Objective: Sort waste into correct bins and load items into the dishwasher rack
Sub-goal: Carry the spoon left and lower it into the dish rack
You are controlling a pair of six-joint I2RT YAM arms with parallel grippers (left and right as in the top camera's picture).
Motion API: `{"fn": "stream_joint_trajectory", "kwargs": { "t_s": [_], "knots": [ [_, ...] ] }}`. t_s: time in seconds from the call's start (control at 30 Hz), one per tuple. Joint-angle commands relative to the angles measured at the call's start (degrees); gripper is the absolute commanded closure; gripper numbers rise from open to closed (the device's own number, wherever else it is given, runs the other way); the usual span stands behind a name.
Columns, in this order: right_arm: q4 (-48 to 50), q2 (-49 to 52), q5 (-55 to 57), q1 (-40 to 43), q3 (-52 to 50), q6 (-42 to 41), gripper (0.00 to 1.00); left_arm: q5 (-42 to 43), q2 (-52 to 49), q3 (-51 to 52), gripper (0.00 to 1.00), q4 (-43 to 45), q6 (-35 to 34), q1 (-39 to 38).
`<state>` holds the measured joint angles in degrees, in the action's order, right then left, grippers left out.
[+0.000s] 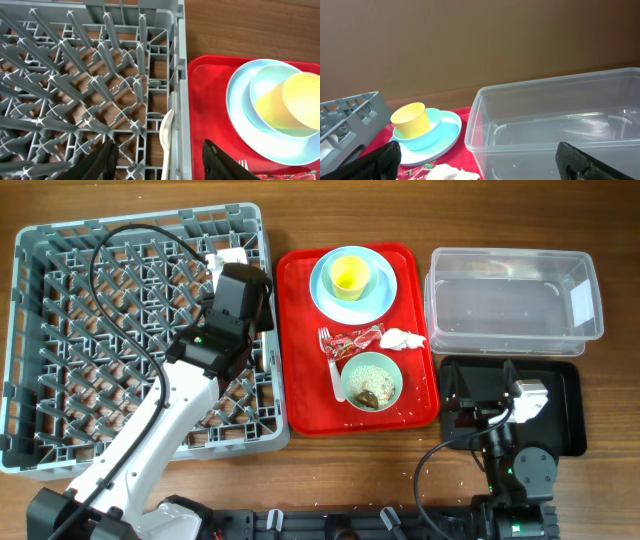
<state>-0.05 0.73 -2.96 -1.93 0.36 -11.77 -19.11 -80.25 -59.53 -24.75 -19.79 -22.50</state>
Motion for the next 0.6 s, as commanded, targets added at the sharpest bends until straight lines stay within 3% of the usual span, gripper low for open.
{"fn": "stream_joint_trajectory", "kwargs": {
  "t_s": [0.0,0.07,0.17,0.33,0.47,0.5,0.53,0.57],
  "knots": [
    [0.2,-0.3,-0.1,0.2,-0.1,-0.3,0.0,0.7,0.6,-0.4,0.45,0.6,-2.1,-0.2],
    [0.2,-0.3,-0.1,0.2,-0.1,-0.3,0.0,2.8,1.6,-0.4,0.47,0.3,-3.4,-0.2],
    [0.2,-0.3,-0.1,0.2,-0.1,-0.4,0.0,4.8,1.7,-0.4,0.63,-3.4,-3.8,-0.2],
    [0.2,-0.3,-0.1,0.2,-0.1,-0.3,0.0,4.7,0.2,-0.4,0.63,-6.2,-7.7,-0.2],
    [0.2,-0.3,-0.1,0.2,-0.1,-0.3,0.0,4.7,-4.2,-0.4,0.72,-3.1,-7.7,-0.2],
    [0.2,-0.3,-0.1,0.2,-0.1,-0.3,0.0,4.8,-6.1,-0.4,0.73,-1.5,-7.7,-0.2],
    [0.2,-0.3,-0.1,0.2,-0.1,-0.3,0.0,5.2,-7.2,-0.4,0.66,-0.8,-7.6,-0.1],
    [0.2,-0.3,-0.1,0.2,-0.1,-0.3,0.0,9.9,-8.4,-0.4,0.57,0.1,-2.4,0.7]
  ]
}}
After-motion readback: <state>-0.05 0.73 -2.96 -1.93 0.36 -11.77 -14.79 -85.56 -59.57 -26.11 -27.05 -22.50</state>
